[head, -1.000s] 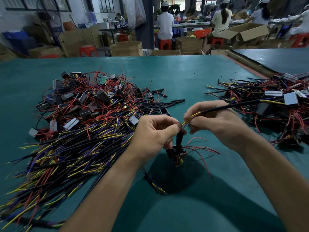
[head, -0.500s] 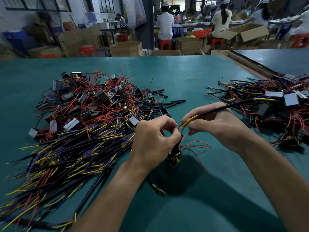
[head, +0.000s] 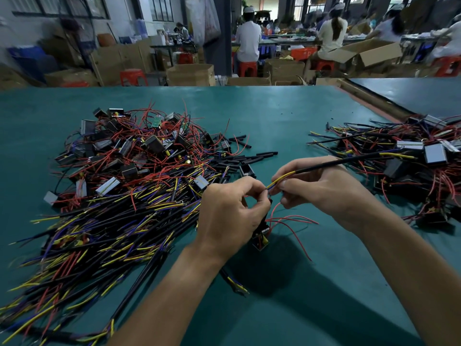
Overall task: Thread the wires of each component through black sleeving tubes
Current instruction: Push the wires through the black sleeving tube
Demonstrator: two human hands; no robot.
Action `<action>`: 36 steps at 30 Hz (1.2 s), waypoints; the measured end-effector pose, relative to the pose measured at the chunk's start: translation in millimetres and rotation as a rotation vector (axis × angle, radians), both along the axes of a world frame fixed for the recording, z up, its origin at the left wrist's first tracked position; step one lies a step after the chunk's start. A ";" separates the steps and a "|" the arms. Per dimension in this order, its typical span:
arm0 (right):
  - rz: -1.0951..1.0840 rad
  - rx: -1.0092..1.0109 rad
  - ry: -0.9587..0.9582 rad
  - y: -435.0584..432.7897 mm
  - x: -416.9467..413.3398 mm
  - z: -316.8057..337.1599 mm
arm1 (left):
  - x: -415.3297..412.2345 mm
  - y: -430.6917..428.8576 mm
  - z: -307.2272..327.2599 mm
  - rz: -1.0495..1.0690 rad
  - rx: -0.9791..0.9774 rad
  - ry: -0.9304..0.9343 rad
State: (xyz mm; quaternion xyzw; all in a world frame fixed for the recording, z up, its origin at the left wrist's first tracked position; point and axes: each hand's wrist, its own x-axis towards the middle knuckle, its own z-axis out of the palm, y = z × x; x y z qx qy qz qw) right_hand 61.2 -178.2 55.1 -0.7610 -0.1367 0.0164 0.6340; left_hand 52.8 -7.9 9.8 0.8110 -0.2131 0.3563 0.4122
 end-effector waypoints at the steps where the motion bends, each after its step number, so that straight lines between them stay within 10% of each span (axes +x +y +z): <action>1: 0.001 0.004 0.004 -0.2 0.0 0.0 | -0.2 -0.1 0.4 0.000 0.006 -0.001; 8: -0.013 -0.027 -0.057 -0.5 0.7 -0.1 | 0.0 -0.5 1.9 -0.019 -0.017 0.062; 24: 0.034 -0.068 -0.186 0.3 0.8 -3.8 | 2.2 6.3 15.0 -0.438 -0.619 0.967; 36: -0.016 -0.056 -0.219 3.3 1.0 -3.6 | 5.3 3.6 8.9 -0.457 -0.705 0.967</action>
